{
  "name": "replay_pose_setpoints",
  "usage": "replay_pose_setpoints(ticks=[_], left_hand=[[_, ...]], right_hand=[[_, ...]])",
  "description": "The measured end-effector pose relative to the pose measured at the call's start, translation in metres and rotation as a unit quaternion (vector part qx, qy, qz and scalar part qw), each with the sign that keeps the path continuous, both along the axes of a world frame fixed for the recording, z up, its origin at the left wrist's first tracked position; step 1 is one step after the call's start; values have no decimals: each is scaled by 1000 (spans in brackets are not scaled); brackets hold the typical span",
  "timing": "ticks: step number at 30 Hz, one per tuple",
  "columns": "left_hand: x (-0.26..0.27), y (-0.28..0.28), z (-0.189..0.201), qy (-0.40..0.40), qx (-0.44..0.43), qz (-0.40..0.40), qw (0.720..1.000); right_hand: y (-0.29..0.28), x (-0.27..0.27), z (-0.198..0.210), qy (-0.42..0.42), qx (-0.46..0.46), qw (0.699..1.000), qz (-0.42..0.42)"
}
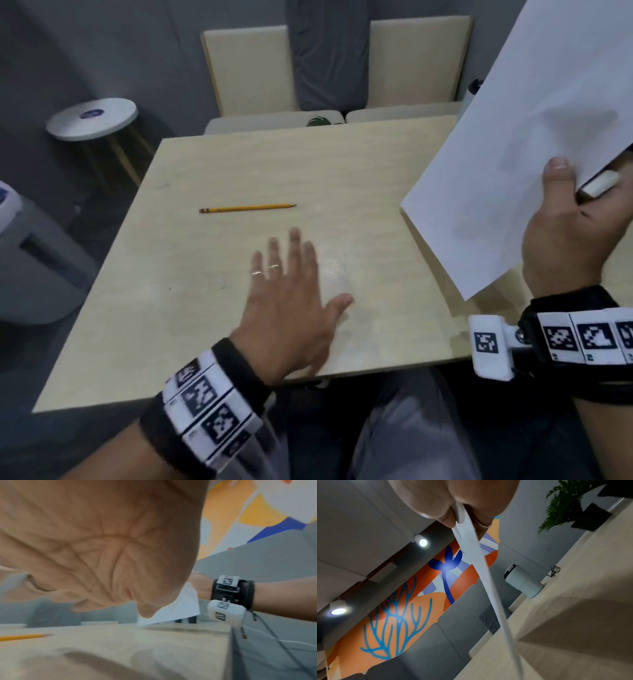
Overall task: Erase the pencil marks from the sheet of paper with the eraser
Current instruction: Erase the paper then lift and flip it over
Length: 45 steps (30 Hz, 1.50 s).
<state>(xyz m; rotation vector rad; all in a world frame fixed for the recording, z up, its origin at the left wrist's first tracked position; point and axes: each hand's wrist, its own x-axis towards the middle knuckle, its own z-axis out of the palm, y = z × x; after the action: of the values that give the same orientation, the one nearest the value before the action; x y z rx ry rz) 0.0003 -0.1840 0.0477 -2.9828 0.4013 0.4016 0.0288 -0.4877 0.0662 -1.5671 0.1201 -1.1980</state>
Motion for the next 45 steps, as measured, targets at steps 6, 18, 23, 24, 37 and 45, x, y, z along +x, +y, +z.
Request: replay_pose_setpoints(ticks=[6,18,23,24,37,45], left_hand=[[25,-71,-19,73,-56,-311,946],[79,-39,-23,77,46,5,996],[71,-86,-39,75,-99,-214,969],[73,-88,-40,74,-96,-216,969],[42,33,-7,35,59,36,997],[15,25,-4,48,80,27,995]], right_hand=[[14,0,1,23,42,999,-18],[5,-1,3,34,51,998,-17],[-7,2,-9,55,57,996,-28],[-18,4,-15,70,72,994,-45],[-39,33,-59,132,131,981,-45],[40,-2,-18,85,182,980,-7]])
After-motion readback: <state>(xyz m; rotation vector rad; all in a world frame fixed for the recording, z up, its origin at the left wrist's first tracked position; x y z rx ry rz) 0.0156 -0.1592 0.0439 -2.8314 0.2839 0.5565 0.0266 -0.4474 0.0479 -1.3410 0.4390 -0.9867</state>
